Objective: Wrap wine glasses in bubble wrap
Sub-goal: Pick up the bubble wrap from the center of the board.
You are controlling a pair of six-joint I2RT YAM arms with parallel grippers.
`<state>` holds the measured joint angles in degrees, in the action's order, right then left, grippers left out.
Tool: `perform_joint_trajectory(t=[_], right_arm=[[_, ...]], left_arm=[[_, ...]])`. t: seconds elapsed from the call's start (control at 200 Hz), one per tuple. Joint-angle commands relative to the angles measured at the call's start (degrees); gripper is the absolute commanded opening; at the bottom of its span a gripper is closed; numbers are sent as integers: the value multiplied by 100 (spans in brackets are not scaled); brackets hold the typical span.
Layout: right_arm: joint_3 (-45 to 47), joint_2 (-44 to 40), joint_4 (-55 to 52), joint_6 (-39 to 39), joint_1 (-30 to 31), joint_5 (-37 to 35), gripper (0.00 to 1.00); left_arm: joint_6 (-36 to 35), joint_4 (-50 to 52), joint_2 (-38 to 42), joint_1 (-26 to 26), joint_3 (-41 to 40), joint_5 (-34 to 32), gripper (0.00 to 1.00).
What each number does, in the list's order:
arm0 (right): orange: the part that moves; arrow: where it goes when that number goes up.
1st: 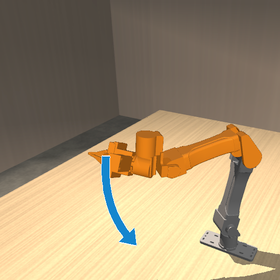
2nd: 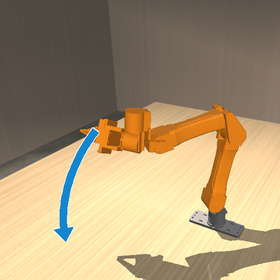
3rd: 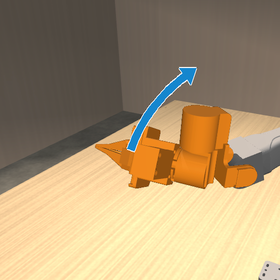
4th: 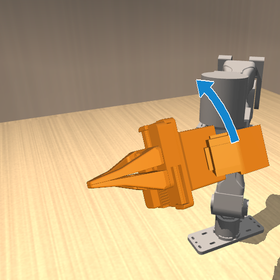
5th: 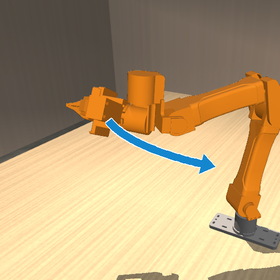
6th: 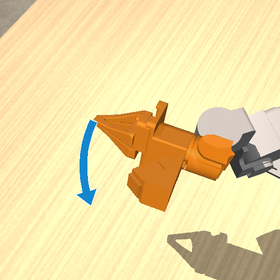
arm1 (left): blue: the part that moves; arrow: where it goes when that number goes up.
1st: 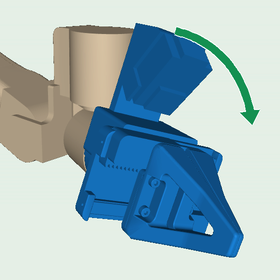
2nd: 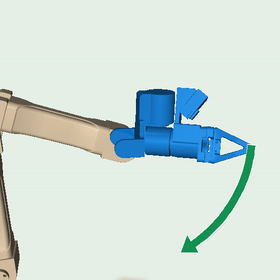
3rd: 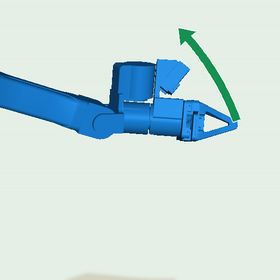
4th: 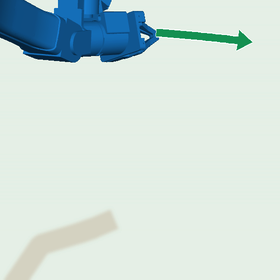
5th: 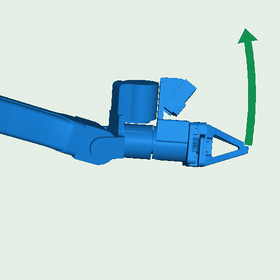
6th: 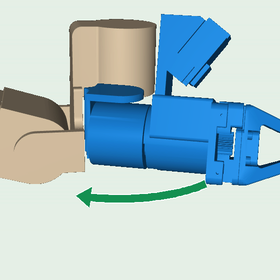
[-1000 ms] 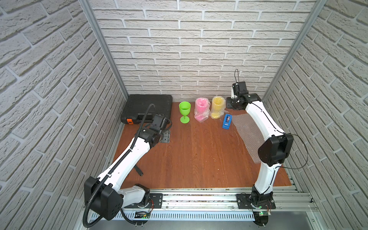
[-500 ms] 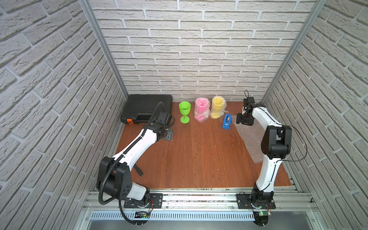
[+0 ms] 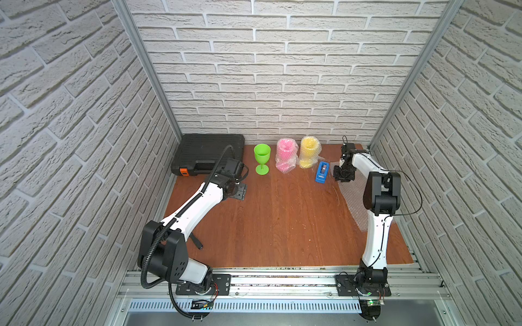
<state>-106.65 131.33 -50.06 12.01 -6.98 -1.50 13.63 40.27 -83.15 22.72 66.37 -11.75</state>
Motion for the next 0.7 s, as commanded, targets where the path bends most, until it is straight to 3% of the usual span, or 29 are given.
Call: perform_joint_trajectory(t=[0.0, 0.125, 0.275, 0.415, 0.695], right_arm=[[308, -211, 85, 65, -49, 65, 15], [605, -609, 180, 106, -57, -158, 3], [1153, -1435, 259, 183, -42, -118, 3], [1780, -2384, 463, 100, 133, 523, 3], [2772, -3724, 545, -442, 1934, 691, 3]], left_arm=[[-54, -57, 80, -41, -63, -71, 74], [-44, -69, 88, -40, -70, -20, 73], [7, -90, 155, -40, -89, -53, 73], [127, -134, 203, -84, -89, -34, 73], [632, -203, 423, -171, -233, 174, 72]])
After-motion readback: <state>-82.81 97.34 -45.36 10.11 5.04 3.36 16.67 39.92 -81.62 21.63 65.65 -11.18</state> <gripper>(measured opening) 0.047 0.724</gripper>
